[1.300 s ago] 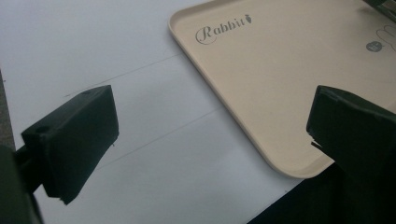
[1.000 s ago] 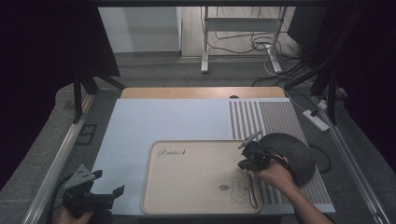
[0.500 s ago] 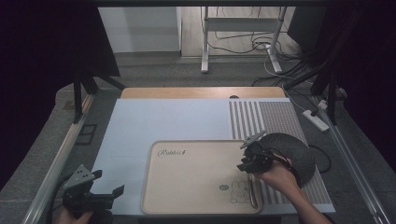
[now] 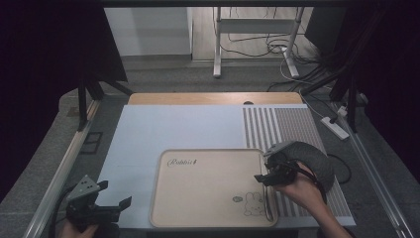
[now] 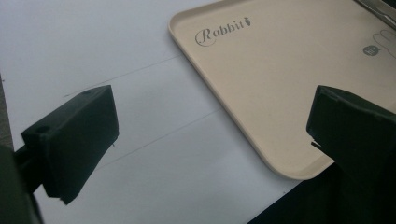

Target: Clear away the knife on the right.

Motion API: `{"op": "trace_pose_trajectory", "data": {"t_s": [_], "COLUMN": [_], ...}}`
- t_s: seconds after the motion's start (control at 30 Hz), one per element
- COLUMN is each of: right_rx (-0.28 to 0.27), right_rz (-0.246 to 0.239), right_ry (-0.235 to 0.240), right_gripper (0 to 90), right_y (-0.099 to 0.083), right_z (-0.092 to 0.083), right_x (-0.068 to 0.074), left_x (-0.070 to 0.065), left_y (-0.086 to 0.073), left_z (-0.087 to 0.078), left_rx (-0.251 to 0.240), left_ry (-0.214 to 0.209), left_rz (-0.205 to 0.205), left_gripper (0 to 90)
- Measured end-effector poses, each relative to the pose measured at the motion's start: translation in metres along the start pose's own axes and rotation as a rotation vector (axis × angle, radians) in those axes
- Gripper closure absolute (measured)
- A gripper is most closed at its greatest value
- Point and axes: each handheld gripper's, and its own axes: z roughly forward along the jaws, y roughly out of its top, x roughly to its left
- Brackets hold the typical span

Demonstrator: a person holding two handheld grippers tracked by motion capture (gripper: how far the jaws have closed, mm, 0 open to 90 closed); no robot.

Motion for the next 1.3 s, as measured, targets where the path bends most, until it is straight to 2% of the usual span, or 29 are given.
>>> {"op": "trace_pose_trajectory", "data": {"t_s": [0.13,0.2,0.53,0.73,1.3], "right_rx": [-0.010,-0.017,-0.032,-0.054,-0.108], "right_rz": [0.012,0.020,0.057,0.069,0.103], "right_ry": [-0.012,-0.033,-0.027,-0.015,-0.047], "right_gripper": [26.9,21.0,3.2,0.8,0.0], "right_y": [-0.006,-0.008,-0.018,-0.024,-0.047], "right_z": [-0.003,-0.004,-0.008,-0.011,-0.028], "right_x": [-0.002,-0.002,-0.003,-0.003,-0.006], "left_x": [0.000,0.000,0.000,0.001,0.001], "left_y": [0.000,0.000,0.000,0.000,-0.001], "left_z": [0.000,0.000,0.000,-0.001,-0.001], "left_rx": [0.000,0.000,-0.003,-0.004,-0.009], "left_ry": [0.000,0.000,-0.001,-0.003,-0.007], "left_rz": [-0.001,-0.001,-0.002,-0.006,-0.010], "left_gripper": [2.4,2.4,2.4,2.4,2.4]}}
